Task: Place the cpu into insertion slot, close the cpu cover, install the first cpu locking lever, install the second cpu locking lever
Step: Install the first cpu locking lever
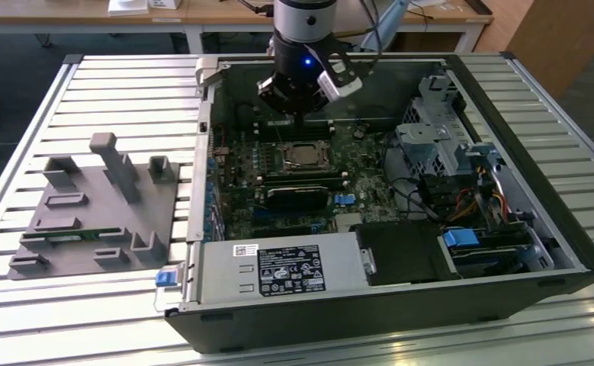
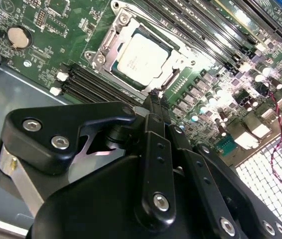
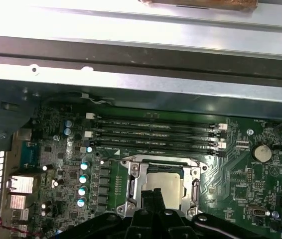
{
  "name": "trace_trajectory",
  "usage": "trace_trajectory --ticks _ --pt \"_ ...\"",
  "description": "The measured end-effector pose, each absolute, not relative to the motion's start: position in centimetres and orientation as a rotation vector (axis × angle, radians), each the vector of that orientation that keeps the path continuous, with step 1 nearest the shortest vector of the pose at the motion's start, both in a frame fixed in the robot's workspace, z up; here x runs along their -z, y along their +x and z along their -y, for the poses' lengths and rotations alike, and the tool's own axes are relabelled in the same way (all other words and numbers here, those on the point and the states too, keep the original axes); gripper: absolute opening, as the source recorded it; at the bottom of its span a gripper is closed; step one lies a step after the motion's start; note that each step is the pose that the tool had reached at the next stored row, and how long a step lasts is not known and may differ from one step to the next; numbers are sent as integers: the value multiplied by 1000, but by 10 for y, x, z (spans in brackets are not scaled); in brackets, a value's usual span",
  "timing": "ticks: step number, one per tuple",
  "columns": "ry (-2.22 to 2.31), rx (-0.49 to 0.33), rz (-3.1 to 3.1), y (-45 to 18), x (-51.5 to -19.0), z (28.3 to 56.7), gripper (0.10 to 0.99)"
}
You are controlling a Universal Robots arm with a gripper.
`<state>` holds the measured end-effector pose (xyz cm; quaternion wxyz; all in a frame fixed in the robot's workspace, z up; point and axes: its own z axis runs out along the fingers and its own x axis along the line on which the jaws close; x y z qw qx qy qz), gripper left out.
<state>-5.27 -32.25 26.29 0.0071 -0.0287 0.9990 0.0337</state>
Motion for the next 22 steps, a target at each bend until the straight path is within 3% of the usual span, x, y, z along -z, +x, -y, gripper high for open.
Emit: trace_trajectory --ticks 22 --pt "-91 -105 -3124 -93 -260 322 106"
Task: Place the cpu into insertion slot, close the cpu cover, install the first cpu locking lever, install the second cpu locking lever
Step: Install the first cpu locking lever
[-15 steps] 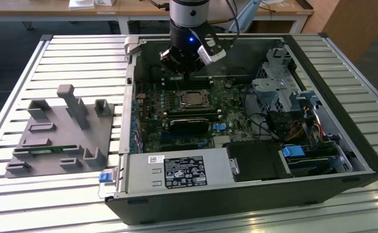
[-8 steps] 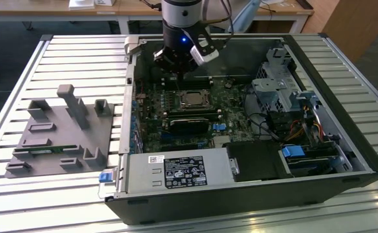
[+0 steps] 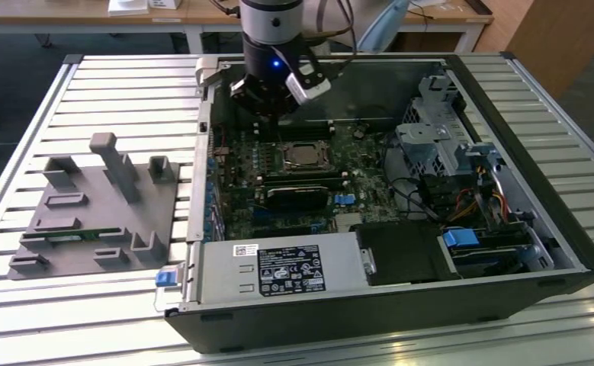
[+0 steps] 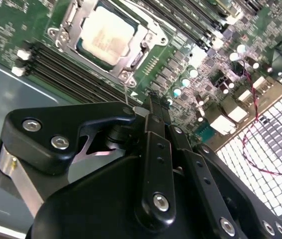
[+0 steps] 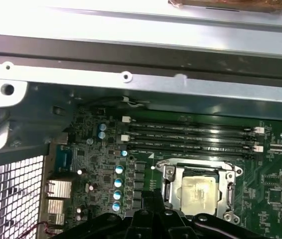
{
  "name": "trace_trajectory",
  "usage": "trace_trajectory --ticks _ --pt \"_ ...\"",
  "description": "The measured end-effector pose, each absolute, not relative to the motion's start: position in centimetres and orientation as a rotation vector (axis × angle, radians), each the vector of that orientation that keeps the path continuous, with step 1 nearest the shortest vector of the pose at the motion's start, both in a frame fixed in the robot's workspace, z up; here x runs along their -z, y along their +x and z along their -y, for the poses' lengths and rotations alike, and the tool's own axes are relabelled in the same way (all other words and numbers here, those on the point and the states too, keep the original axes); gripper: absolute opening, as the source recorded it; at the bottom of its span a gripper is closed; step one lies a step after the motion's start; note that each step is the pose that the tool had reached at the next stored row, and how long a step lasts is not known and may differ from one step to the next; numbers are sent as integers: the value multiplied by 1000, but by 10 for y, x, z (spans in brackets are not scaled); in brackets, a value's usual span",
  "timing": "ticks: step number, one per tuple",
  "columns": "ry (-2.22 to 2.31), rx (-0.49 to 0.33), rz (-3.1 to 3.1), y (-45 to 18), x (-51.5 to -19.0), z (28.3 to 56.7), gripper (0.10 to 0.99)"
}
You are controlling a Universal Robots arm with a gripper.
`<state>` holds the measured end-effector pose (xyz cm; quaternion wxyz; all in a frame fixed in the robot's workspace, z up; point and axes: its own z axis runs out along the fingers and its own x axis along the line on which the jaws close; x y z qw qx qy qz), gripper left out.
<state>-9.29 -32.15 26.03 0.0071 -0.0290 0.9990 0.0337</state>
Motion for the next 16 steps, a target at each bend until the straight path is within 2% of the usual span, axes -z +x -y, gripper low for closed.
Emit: trace_trajectory --ticks 16 --pt "-92 -105 -3124 -104 -254 302 106"
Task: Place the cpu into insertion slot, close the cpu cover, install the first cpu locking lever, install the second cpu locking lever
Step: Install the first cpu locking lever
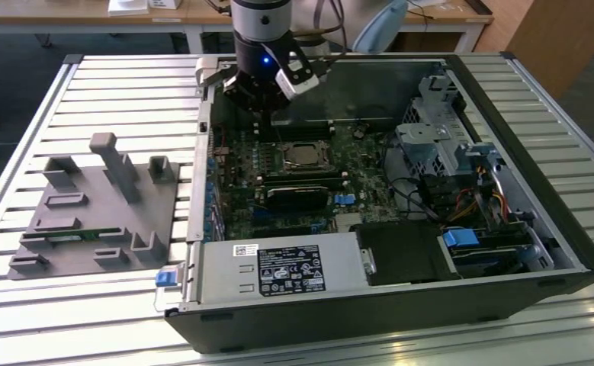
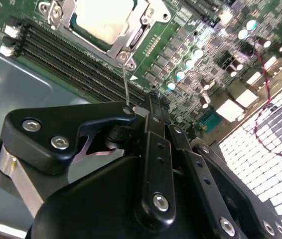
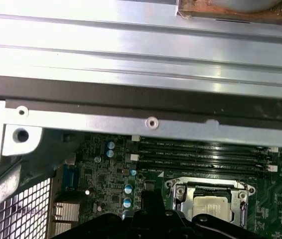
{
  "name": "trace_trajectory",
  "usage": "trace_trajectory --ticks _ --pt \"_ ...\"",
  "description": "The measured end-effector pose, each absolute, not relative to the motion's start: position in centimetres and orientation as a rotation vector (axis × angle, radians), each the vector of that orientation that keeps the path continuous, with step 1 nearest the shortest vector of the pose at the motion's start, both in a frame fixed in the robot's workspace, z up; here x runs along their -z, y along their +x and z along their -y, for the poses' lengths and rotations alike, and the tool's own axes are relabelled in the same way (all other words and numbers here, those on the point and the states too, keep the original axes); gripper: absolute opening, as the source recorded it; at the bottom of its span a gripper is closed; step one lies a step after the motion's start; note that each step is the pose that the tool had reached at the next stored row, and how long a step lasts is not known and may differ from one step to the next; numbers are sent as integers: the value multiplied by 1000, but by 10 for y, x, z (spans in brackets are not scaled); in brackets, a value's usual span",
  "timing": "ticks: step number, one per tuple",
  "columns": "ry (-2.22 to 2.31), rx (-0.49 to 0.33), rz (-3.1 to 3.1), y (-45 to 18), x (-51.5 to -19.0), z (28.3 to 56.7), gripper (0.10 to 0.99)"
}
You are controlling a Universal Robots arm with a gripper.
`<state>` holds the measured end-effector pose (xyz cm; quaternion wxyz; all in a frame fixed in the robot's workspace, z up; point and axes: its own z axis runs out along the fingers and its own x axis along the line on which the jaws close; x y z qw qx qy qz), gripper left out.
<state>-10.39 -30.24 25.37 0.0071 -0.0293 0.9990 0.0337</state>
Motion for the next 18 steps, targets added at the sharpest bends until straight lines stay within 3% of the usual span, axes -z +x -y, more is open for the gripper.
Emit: trace_trajectory --ticks 18 --pt "-92 -105 -3124 -94 -252 298 106"
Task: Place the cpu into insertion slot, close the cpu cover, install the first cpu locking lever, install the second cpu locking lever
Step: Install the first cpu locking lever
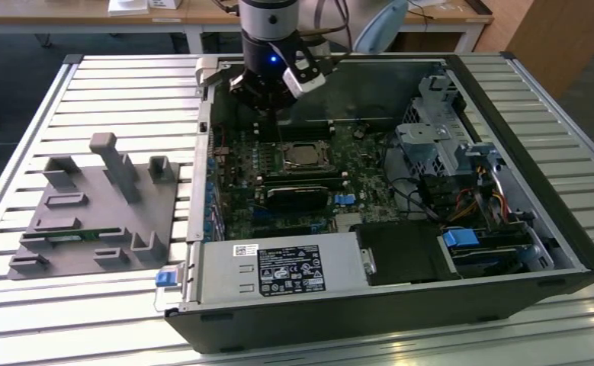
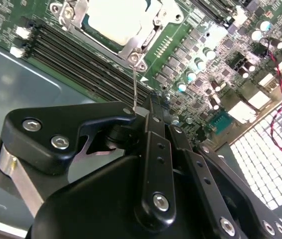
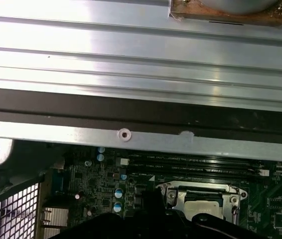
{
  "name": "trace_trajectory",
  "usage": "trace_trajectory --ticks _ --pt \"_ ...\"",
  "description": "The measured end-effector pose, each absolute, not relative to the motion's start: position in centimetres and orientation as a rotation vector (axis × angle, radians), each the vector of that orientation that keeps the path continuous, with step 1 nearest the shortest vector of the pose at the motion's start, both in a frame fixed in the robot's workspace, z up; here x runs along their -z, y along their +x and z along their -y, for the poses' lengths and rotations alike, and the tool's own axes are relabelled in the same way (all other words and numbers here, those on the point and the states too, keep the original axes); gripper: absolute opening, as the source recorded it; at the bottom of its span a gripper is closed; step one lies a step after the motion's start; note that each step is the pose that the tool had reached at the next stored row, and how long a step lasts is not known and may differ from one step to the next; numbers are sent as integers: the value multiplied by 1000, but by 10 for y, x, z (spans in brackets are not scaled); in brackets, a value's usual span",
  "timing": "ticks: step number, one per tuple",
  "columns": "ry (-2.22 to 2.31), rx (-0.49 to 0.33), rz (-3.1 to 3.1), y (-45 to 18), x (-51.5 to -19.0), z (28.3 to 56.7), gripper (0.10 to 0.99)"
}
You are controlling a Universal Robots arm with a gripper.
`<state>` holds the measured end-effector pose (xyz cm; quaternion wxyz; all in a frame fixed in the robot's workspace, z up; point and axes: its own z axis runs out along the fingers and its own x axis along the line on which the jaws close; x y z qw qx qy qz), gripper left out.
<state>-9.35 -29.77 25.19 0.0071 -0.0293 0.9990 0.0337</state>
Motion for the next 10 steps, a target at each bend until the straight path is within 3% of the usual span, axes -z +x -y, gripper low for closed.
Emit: trace_trajectory --ticks 10 --pt "-92 -106 -3127 -77 -251 298 106"
